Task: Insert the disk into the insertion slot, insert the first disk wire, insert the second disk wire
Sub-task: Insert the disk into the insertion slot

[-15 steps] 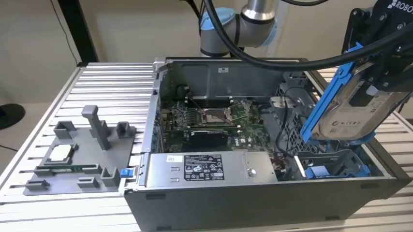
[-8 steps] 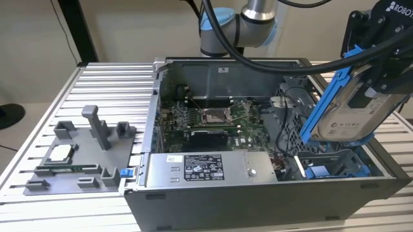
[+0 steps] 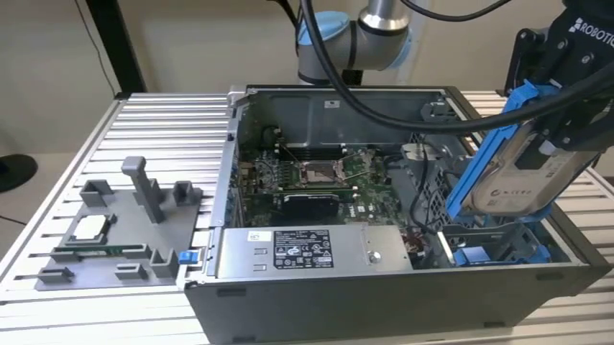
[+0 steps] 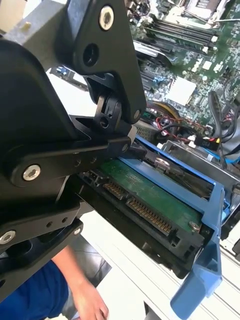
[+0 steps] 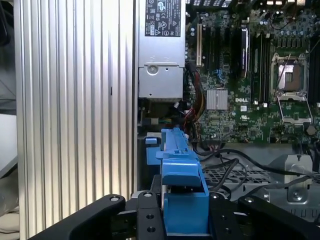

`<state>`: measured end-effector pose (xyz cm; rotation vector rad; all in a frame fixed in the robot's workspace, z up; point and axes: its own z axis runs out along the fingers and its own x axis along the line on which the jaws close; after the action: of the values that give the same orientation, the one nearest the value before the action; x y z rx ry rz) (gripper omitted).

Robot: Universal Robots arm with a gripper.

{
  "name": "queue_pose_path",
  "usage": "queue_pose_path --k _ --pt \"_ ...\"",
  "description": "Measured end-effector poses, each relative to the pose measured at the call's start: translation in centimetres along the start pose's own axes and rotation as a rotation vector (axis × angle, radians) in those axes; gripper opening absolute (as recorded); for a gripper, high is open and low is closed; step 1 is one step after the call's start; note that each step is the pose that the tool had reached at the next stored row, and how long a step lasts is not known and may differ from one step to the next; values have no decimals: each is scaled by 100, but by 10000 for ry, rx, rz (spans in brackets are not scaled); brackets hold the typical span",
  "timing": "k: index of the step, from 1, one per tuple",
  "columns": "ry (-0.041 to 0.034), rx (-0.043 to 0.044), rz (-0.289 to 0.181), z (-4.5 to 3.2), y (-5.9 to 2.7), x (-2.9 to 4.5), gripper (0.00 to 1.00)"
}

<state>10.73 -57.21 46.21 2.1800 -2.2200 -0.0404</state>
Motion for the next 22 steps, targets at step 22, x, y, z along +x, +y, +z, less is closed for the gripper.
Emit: queue_pose_path --k 22 --pt "2 0 0 107 -120 72 0"
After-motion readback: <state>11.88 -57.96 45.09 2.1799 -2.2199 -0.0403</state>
